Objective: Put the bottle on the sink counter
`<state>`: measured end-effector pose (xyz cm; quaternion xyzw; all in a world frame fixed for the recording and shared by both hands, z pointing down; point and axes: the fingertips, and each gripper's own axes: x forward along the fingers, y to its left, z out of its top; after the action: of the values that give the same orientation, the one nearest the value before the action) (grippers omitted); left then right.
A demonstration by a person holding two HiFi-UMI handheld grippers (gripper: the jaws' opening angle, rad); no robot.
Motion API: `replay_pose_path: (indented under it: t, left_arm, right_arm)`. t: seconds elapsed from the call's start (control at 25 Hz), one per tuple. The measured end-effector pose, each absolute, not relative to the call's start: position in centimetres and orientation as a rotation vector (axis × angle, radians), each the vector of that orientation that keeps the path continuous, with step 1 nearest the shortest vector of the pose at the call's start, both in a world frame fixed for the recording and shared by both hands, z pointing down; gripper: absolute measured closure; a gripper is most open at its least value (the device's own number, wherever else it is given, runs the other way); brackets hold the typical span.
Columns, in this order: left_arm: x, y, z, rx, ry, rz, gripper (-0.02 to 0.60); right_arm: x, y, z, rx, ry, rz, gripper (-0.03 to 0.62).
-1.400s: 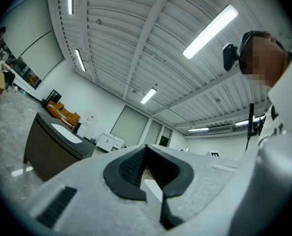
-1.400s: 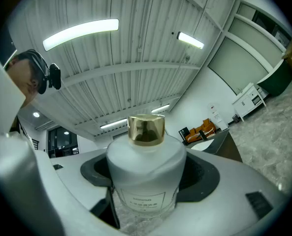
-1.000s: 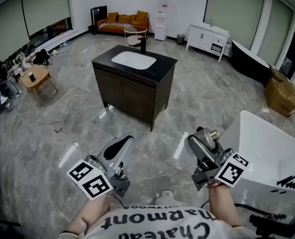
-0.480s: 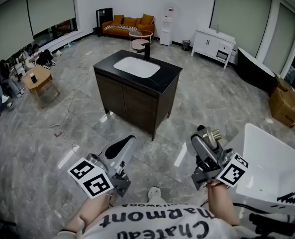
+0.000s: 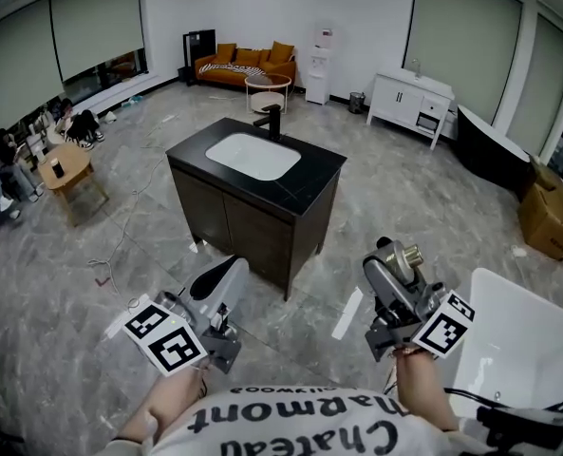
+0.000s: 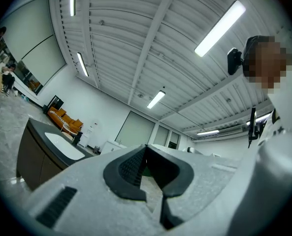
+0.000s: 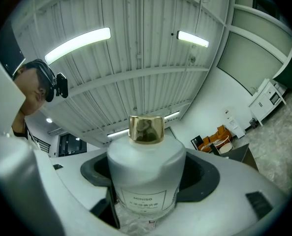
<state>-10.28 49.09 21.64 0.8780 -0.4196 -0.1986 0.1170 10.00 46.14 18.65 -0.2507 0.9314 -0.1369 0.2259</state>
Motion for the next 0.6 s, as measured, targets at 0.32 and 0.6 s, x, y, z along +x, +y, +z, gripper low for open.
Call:
replay_pose_path:
  t: [0.32,0.6]
  left_arm:
    - [-9.8,41.8,23.6,2.540,-1.247,-0.570,0.566]
    - [-10.0,38.3,25.1,2.541,-1.272,-0.487,0.566]
  right_arm:
    - [11.3,38.9,19.4,-0.709,2.575,-0.359,0.252]
    - [11.3,34.9,21.2,-0.705,2.524,-0.432,0.250]
